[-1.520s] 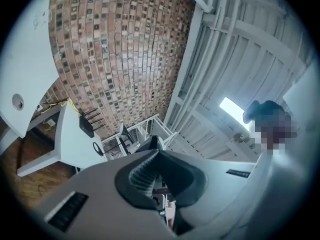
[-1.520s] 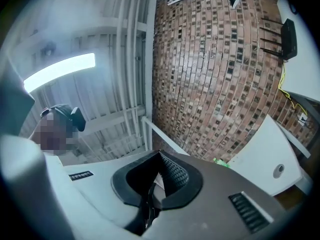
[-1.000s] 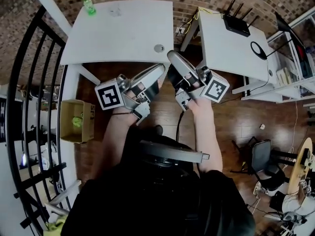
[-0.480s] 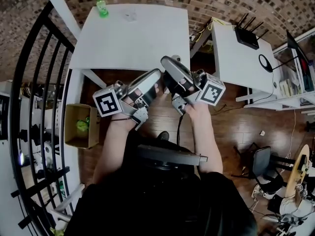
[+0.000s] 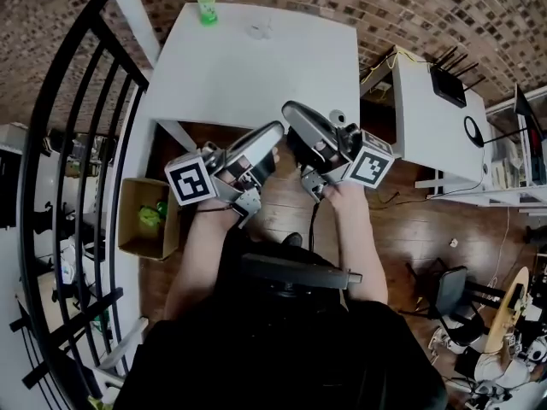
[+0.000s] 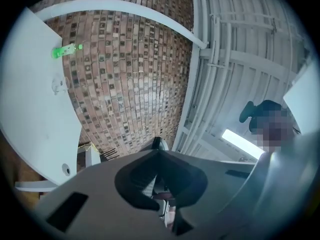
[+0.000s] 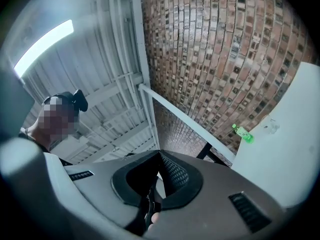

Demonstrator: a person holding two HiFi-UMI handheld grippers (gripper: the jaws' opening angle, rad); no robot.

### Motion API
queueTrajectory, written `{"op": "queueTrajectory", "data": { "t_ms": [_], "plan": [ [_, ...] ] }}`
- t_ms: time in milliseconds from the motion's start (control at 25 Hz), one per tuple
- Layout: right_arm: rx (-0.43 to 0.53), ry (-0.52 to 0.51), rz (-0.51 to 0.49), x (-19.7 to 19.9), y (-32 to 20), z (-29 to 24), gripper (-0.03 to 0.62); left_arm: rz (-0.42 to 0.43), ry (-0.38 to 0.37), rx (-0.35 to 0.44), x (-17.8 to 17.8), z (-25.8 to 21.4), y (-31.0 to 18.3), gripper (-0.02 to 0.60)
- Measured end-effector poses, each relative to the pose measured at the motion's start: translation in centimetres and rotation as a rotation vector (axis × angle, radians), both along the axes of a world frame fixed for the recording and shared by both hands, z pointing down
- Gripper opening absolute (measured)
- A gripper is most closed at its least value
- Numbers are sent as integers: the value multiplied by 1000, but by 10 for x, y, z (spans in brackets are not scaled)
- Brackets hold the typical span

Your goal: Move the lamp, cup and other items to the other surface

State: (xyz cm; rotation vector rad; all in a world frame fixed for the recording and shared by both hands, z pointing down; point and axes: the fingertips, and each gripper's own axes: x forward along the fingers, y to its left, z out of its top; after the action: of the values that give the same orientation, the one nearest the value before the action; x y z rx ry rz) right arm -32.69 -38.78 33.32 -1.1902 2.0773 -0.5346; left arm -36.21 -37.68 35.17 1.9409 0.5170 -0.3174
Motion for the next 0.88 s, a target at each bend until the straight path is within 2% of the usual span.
{"op": "queueTrajectory", "data": {
  "t_ms": [200, 400, 640, 760, 880],
  "plan": [
    [-5, -20, -33, -27, -44, 8, 11, -18, 0, -9, -23, 6, -44, 3],
    [-18, 21, -17, -39, -78, 13, 11, -35, -5, -22, -43, 11, -78, 3],
    [-28, 35, -7, -49, -103, 13, 11, -33, -2, -35, -50, 13, -106, 3],
    [-41, 43, 11, -46, -117, 19, 11, -22, -7, -68, -50, 19, -121, 3],
    [-56, 31, -17, -50, -138, 29, 11, -56, -25, -108, -59, 25, -140, 3]
  ]
}}
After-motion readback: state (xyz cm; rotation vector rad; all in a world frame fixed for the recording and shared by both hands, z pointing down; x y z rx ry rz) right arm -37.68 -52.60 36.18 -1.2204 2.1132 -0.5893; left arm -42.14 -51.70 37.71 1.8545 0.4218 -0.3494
